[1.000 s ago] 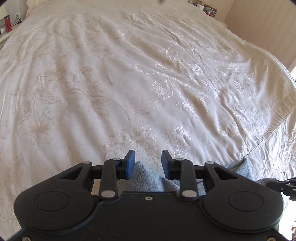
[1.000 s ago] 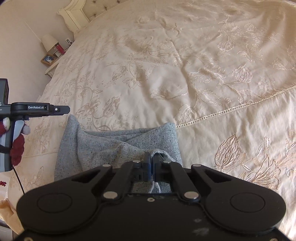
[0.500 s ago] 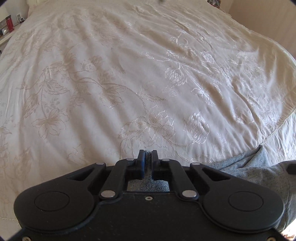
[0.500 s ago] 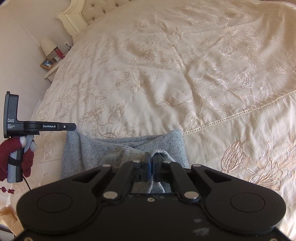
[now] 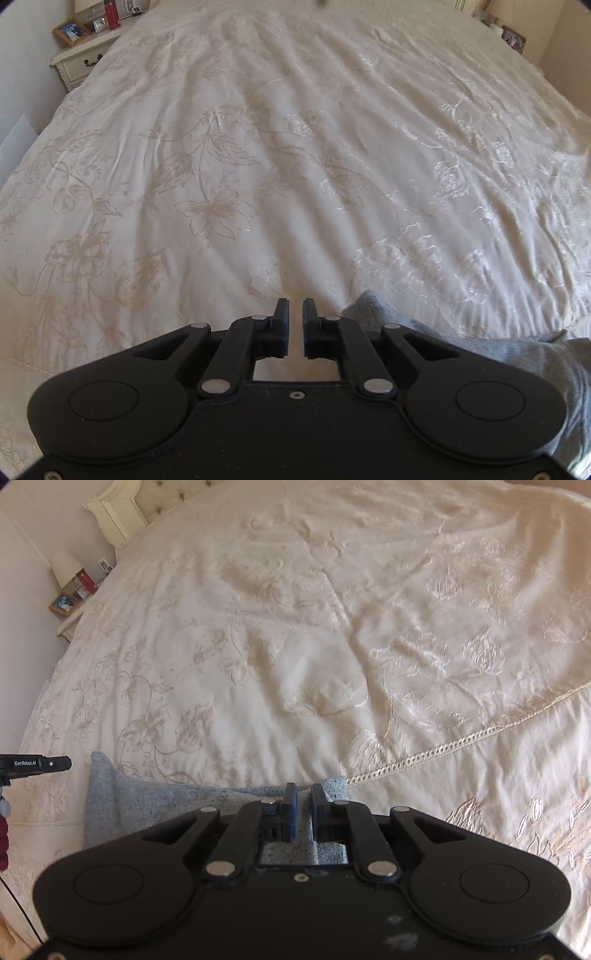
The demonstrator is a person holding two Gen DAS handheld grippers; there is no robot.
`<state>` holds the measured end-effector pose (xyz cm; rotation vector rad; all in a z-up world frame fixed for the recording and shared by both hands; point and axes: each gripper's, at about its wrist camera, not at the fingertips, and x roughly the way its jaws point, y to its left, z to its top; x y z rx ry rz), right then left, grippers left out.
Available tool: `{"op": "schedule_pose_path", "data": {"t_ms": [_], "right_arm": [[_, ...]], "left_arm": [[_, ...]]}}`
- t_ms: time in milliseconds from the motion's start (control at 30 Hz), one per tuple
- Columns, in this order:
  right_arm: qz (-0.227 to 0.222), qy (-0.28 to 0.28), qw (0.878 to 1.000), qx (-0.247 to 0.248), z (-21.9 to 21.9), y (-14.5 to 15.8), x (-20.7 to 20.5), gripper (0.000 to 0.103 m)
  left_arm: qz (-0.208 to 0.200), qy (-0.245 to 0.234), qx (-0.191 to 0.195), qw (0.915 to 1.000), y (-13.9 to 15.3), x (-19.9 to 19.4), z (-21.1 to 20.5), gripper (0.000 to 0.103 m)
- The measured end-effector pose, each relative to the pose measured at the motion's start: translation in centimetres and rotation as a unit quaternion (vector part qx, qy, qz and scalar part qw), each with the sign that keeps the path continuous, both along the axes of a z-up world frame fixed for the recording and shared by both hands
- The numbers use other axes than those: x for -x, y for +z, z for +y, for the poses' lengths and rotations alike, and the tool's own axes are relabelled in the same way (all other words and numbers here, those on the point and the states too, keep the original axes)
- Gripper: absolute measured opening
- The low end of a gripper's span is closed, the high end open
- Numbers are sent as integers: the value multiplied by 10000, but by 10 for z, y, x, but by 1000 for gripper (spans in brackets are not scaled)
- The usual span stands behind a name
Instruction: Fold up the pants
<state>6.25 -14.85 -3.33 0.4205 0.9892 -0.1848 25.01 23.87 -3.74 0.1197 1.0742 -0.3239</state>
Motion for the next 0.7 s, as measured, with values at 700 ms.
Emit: {"op": "schedule_pose_path", "data": {"t_ms": [700], "right_arm": [[727,1377,9876,209,62,-38,95,6]], "left_arm": [[944,-365,235,9946,-53,181,-3,19]]}}
